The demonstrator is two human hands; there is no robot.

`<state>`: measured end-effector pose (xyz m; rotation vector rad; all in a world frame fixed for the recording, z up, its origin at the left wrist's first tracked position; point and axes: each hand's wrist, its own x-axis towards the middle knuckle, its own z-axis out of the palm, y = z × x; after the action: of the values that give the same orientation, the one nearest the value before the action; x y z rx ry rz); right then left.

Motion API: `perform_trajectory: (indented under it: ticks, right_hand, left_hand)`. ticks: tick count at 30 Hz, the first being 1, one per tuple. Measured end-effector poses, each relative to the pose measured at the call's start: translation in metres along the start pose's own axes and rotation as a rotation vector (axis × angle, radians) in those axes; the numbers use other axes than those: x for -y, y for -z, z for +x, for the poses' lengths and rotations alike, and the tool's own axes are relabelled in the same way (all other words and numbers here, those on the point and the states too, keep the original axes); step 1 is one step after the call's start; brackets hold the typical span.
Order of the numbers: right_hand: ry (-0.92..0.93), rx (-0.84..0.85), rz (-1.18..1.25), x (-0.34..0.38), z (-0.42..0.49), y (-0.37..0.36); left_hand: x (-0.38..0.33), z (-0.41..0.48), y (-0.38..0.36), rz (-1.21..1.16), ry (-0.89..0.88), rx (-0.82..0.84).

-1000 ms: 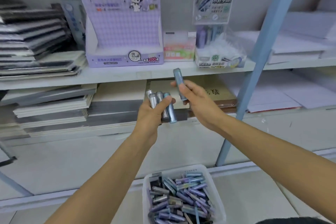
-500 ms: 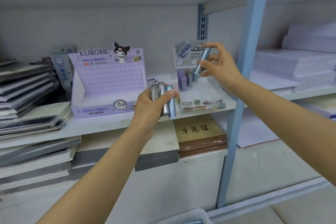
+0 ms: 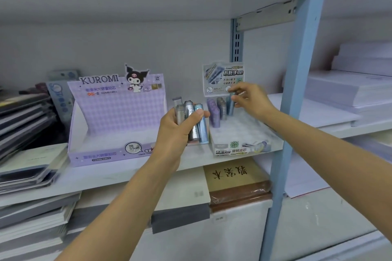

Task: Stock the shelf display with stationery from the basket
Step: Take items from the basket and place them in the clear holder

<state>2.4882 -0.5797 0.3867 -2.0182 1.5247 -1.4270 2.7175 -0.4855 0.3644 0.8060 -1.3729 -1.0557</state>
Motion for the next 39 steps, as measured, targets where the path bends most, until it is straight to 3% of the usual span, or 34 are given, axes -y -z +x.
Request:
perform_trajectory:
  ticks: [4,15,18,21,23,26,34,37,39]
  right_hand:
    - [0.005,0.095,-0.082,0.001,0.005,0.005]
    - [0.098,-0.039,-0.277,0.006,-0.005,0.001]
    - [0.082,0.002,0.001,0.021,-0.015,0.008]
    - [0.047,0.169,0.395,0.041,-0.034,0.012]
    - [0.028,0.277,0.516,0.054,-0.046,0.012]
    - [0.04,0.396,0.571,0.065,-0.058,0.011]
    - [0.017,0.443,0.698,0.062,-0.064,0.022]
    - [0.035,0.425,0.709,0.061,-0.061,0.027]
    - [0.039,0.319,0.717,0.06,-0.055,0.033]
  left_hand:
    - [0.002,0.003,0.0,-0.011,0.009,0.008]
    - [0.002,0.003,-0.002,-0.036,0.051,-0.033]
    - [0.001,0.003,-0.004,-0.011,0.02,-0.017]
    - [-0.001,0.002,-0.01,0.016,-0.01,0.001]
    - [-0.004,0.0,-0.017,0.038,-0.032,0.001]
    - [-0.01,-0.004,-0.027,0.061,-0.059,-0.016]
    - [-0.016,-0.009,-0.044,0.011,-0.083,-0.074]
    - [-0.017,-0.008,-0.047,-0.07,-0.033,-0.112]
    - [-0.017,-0.007,-0.043,-0.067,-0.012,-0.108]
